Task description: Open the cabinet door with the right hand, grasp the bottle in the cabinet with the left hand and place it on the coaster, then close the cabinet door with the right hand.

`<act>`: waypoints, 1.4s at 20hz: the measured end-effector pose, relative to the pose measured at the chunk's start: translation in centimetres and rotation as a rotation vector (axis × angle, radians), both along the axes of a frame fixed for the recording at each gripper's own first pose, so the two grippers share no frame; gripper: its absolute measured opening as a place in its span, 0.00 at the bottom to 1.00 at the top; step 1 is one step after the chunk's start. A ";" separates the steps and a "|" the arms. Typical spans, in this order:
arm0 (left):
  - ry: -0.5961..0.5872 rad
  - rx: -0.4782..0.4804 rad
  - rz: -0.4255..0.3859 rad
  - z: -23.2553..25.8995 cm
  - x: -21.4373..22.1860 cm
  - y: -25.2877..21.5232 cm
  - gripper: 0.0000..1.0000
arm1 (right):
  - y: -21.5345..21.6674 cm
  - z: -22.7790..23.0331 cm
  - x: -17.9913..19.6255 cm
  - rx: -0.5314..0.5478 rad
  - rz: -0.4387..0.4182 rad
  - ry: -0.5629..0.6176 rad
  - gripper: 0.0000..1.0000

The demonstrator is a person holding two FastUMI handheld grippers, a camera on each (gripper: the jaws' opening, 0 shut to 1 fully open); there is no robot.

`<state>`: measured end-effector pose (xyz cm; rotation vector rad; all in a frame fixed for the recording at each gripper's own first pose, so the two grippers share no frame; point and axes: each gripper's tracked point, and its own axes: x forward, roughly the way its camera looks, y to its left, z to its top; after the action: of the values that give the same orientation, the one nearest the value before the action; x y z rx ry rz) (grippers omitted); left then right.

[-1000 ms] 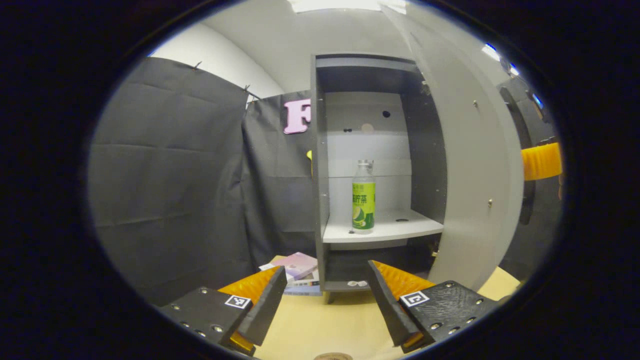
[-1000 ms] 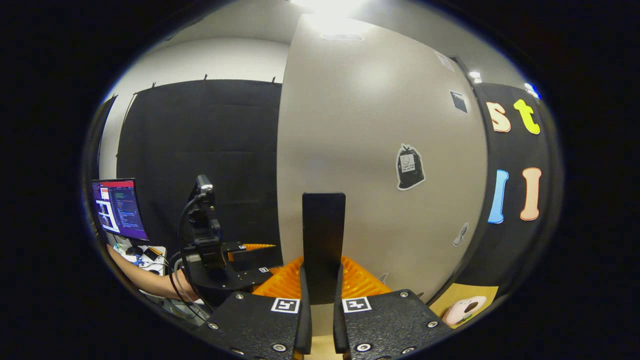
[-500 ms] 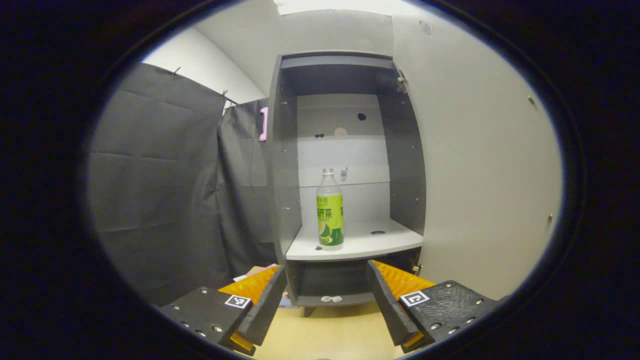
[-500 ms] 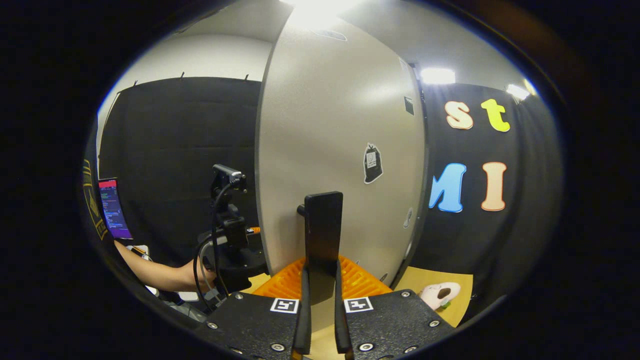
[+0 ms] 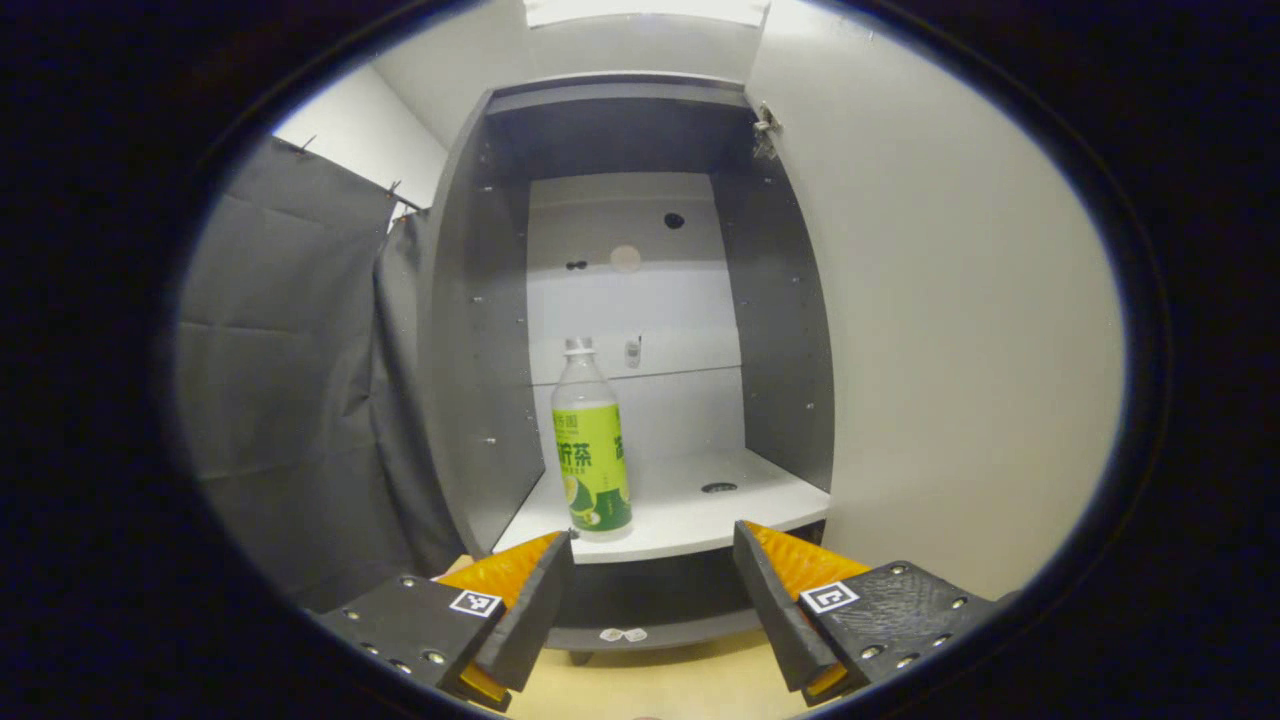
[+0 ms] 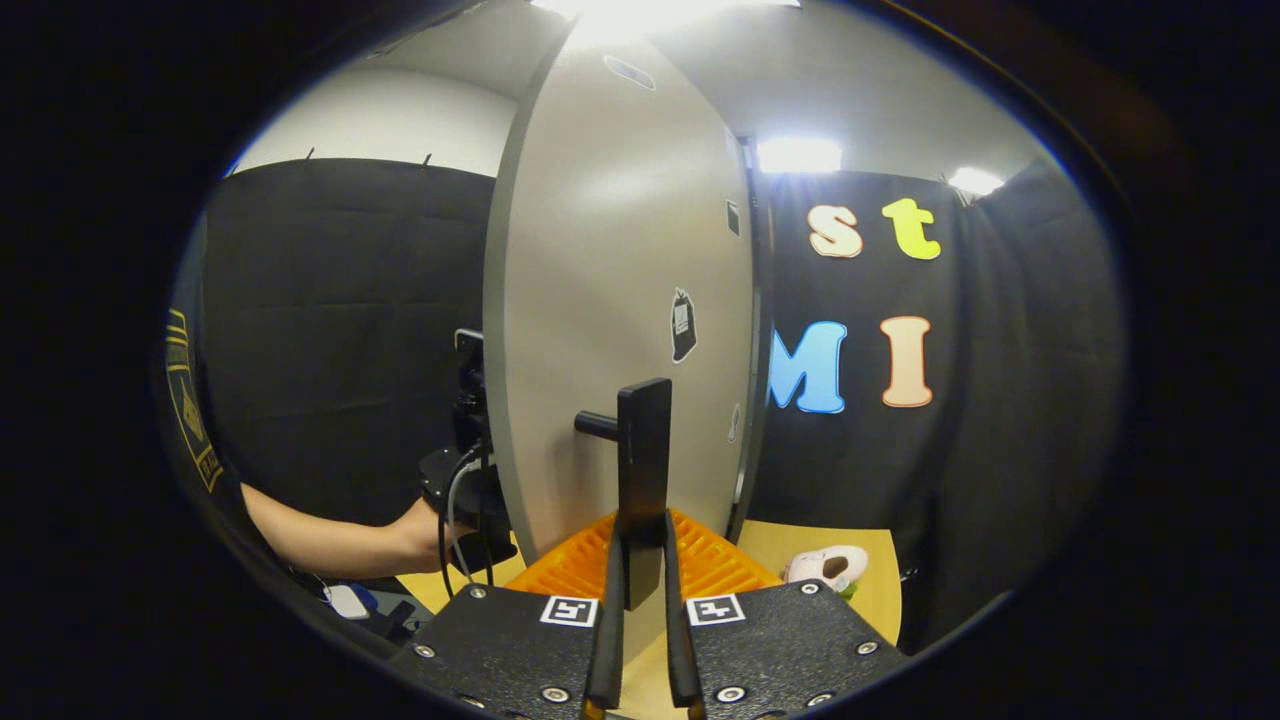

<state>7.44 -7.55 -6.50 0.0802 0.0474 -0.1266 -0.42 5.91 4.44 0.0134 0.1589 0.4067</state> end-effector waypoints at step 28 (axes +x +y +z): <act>-0.048 0.013 0.152 0.2 16.0 5.3 0.68 | -8.4 1.2 -0.7 0.055 -0.286 -0.049 0.95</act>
<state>23.39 -2.29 -6.26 0.0922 0.0066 0.0274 -1.07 -2.45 5.65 0.0796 0.0952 0.1256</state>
